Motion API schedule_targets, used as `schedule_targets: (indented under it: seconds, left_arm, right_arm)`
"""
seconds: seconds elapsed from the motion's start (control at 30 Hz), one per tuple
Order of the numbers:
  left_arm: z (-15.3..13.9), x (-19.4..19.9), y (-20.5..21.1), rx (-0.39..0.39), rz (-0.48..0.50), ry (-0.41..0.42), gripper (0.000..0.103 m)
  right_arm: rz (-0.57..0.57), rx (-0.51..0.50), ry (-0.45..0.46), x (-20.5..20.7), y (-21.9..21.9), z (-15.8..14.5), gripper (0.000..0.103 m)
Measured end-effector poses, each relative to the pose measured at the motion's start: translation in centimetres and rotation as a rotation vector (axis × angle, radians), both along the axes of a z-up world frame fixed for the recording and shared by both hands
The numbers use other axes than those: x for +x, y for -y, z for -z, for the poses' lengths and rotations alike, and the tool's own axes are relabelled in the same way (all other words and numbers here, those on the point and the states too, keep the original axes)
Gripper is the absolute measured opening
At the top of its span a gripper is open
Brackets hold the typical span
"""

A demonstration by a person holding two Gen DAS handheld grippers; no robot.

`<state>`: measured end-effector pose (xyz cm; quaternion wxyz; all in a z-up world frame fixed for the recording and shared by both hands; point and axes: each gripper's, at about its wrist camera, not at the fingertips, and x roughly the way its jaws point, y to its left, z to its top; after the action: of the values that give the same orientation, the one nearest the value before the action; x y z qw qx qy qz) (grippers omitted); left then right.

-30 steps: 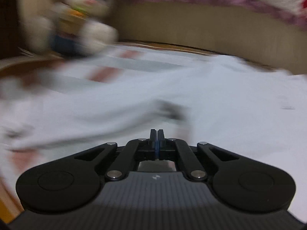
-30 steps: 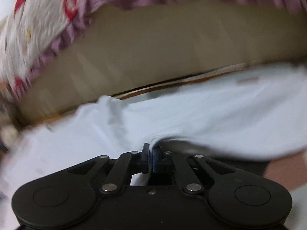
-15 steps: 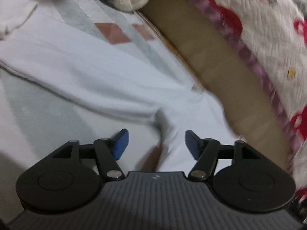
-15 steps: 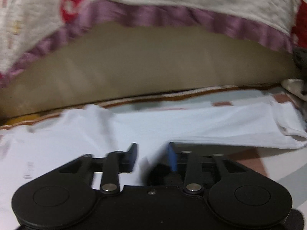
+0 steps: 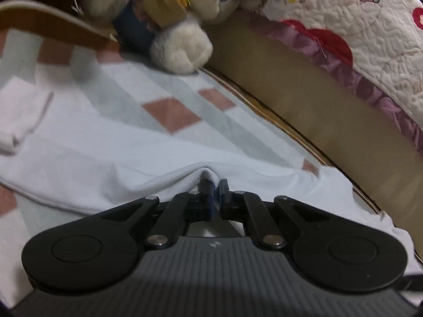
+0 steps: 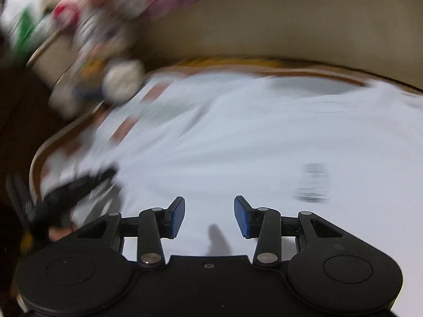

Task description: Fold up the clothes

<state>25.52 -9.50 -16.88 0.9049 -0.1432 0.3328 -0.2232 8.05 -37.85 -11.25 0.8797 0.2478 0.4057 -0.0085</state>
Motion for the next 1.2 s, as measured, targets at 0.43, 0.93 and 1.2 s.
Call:
schedule_targets:
  seconds: [0.43,0.93,1.2]
  left_arm:
    - [-7.5,-2.9,-5.4,0.154,0.045,0.02,0.038]
    - [-6.3,-21.4,-12.4,0.469,0.372,-0.494,0.045]
    - [-5.9,-23.6,-13.3,0.396,0.322,-0.642,0.062]
  right_arm:
    - [-0.121,0.13,-0.053,-0.8,-2.3,3.0,0.049]
    - [-0.144,0.619,-0.218,-7.1,-8.0,3.0,0.059]
    - [-0.634,0.366,-0.178,-11.2,-19.1,-0.8,0.058]
